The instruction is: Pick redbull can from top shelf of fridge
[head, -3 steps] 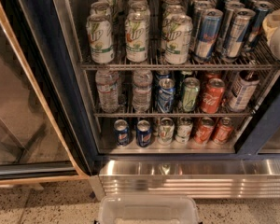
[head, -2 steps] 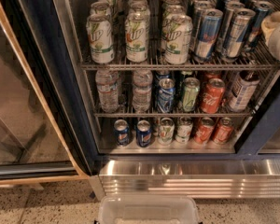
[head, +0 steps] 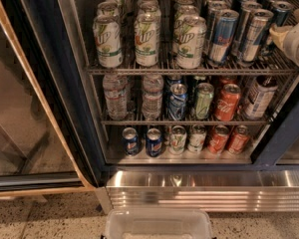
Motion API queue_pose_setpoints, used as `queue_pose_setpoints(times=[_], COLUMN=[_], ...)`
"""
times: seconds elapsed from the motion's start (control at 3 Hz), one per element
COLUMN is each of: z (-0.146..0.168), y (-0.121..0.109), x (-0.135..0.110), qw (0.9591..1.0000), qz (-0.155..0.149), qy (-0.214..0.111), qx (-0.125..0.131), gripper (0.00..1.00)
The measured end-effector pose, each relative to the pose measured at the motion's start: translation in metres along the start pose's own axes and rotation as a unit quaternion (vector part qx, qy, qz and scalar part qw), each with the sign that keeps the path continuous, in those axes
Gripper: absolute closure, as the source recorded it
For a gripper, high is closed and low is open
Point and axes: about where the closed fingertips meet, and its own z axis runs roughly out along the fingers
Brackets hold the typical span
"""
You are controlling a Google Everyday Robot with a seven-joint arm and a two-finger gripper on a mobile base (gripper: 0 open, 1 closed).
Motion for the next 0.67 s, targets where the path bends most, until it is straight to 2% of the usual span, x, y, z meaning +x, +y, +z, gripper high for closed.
queue_pose_setpoints(times=[0.67], z=[0.0], y=[0.0], x=[0.0], qw=[1.0], qz=[0.0], qy=[0.0], qx=[0.0], gripper=[0.16])
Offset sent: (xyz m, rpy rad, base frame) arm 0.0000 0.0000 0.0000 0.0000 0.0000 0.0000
